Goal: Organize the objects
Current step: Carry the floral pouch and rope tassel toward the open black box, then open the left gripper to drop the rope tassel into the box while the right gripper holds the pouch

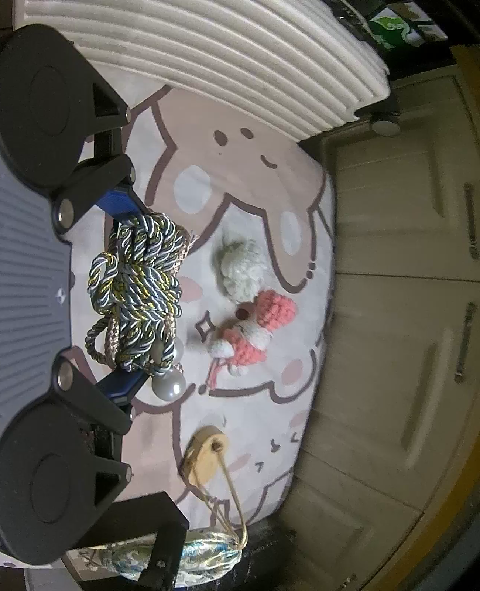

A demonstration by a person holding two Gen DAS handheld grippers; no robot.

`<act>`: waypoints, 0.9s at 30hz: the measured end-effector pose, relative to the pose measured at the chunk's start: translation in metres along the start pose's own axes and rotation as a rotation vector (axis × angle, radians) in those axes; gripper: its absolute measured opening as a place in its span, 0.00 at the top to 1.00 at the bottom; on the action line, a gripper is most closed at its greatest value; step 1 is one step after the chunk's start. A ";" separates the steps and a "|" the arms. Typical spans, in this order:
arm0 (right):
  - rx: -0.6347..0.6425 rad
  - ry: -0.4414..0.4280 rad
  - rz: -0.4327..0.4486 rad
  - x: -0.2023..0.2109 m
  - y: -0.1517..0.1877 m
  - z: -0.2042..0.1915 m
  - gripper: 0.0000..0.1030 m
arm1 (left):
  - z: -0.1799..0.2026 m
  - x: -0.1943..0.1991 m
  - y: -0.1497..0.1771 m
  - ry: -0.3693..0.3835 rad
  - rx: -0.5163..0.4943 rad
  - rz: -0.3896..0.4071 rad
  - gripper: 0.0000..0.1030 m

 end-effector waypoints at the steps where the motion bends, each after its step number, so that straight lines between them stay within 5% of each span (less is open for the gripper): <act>1: 0.011 0.005 0.007 0.005 -0.001 0.000 0.18 | 0.002 0.002 -0.001 0.000 0.000 0.006 0.21; 27: 0.018 0.164 0.074 0.124 0.007 0.125 0.17 | 0.141 0.056 -0.011 0.158 -0.087 0.111 0.21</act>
Point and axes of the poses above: each gripper's, at about its wrist camera, not at the fingertips, and x roughly against the way its jaws point, z to its right, y to its underside, the point moved 2 cm from there along -x, roughly the way its jaws point, and after that the axes turned 10 degrees about -y, right-handed, at the moved point
